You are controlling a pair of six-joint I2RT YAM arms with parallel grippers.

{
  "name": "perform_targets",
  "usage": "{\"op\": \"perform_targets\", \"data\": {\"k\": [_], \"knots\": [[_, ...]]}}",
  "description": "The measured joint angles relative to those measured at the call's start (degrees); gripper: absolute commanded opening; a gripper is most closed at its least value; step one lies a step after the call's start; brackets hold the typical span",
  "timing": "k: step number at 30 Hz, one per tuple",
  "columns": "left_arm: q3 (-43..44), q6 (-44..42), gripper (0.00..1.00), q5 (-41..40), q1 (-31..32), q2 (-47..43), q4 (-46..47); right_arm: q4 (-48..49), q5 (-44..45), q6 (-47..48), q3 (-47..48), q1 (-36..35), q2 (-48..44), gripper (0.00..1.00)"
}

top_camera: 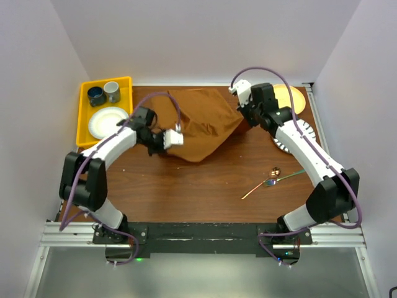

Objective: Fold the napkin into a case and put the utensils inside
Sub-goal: Flatten out the crumpled napkin at the center of the board.

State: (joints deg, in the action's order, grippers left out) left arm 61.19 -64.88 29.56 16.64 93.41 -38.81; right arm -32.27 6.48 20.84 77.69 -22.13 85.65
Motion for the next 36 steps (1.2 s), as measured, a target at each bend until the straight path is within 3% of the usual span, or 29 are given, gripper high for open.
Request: {"op": "perform_targets", "data": {"k": [9, 14, 19, 28, 36], "knots": [[24.04, 22.77, 0.00, 5.42, -10.19, -17.49, 6.21, -4.42, 0.92, 3.89, 23.85, 0.35, -1.55, 0.00], [27.10, 30.84, 0.00, 5.11, -9.60, -26.53, 9.75, -5.49, 2.05, 5.88, 33.97, 0.37, -5.66, 0.00], [28.89, 37.48, 0.00, 1.07, -9.60, -30.86, 13.77, -4.31, 3.30, 6.56, 36.72, 0.39, -12.02, 0.00], [37.27, 42.45, 0.00, -5.77, -9.55, -23.23, 17.07, 4.17, 6.75, 7.67, 35.19, 0.42, -11.04, 0.00], [38.51, 46.64, 0.00, -10.93, -9.55, -8.85, 24.83, 11.45, 11.26, 7.74, 34.42, 0.42, 4.46, 0.00]]}}
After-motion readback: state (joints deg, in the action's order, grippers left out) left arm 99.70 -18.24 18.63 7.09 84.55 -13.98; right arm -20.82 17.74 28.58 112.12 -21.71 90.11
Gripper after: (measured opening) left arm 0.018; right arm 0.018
